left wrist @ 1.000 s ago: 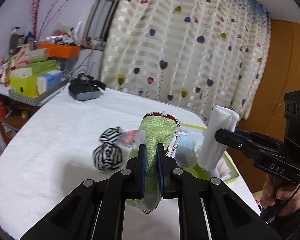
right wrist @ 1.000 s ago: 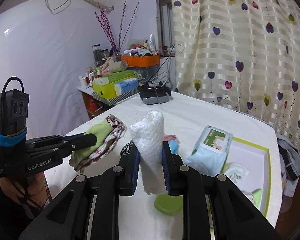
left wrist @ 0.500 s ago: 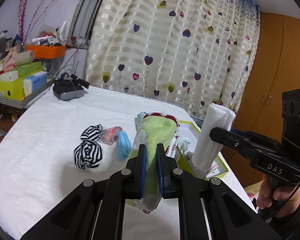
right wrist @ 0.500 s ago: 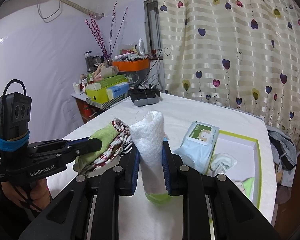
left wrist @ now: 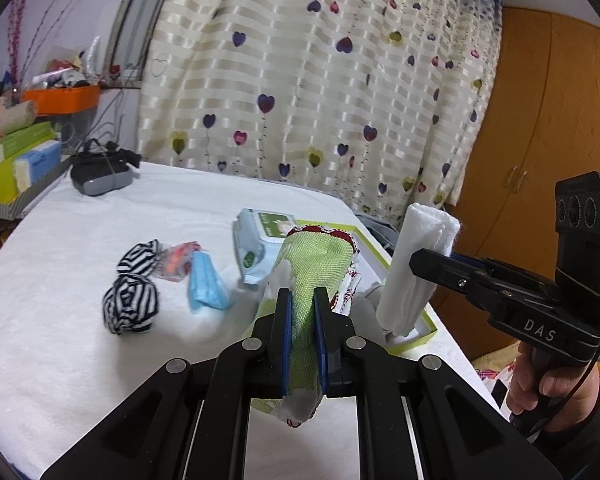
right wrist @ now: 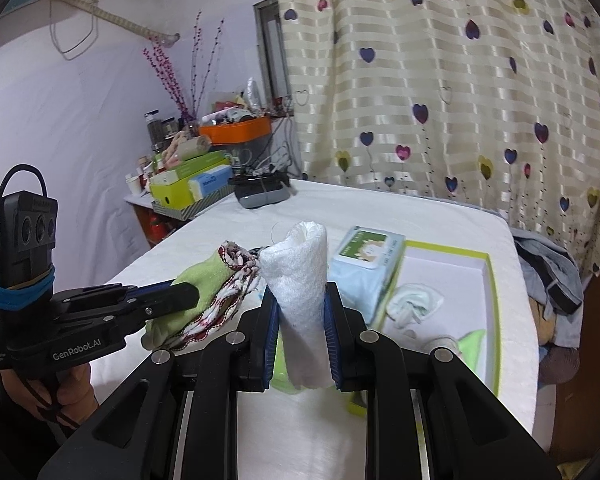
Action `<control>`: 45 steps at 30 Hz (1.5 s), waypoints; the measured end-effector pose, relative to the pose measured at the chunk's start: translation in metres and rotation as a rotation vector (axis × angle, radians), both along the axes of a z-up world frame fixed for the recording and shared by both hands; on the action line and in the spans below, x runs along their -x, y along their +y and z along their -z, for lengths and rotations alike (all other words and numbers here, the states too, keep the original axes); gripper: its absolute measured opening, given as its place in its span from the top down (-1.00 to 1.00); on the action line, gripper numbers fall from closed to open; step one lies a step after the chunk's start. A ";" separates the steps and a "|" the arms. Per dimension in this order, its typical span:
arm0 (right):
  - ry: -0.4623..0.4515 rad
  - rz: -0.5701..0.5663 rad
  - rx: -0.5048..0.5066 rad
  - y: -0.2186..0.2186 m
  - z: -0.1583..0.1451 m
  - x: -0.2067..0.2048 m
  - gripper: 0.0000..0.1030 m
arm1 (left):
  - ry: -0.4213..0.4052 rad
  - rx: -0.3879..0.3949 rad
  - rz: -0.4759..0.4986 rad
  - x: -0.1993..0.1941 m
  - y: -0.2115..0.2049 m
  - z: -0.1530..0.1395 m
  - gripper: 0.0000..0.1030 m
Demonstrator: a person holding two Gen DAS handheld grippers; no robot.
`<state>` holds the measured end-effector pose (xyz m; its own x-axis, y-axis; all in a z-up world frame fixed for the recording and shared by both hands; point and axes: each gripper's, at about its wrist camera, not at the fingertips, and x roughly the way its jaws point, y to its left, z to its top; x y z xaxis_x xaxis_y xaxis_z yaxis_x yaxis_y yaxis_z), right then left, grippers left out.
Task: Organize soft objects
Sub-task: 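Carry the green towel and white paper roll over the white box with both grippers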
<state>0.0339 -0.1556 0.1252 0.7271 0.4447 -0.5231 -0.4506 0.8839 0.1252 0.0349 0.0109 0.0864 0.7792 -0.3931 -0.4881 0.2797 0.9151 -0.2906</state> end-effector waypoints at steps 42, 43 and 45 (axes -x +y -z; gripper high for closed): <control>0.080 0.270 -0.050 -0.123 0.032 -0.052 0.57 | 0.041 -0.019 0.118 -0.054 -0.076 0.007 0.81; 0.101 0.269 -0.041 -0.124 0.037 -0.058 0.57 | 0.045 -0.019 0.117 -0.055 -0.076 0.008 0.81; 0.141 0.280 -0.031 -0.125 0.047 -0.068 0.57 | 0.049 -0.019 0.116 -0.058 -0.077 0.010 0.81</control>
<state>0.1020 -0.2806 0.0780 0.7446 0.2552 -0.6168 -0.1669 0.9659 0.1982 0.0926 -0.0658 0.0762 0.7039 -0.4693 -0.5332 0.3697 0.8830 -0.2892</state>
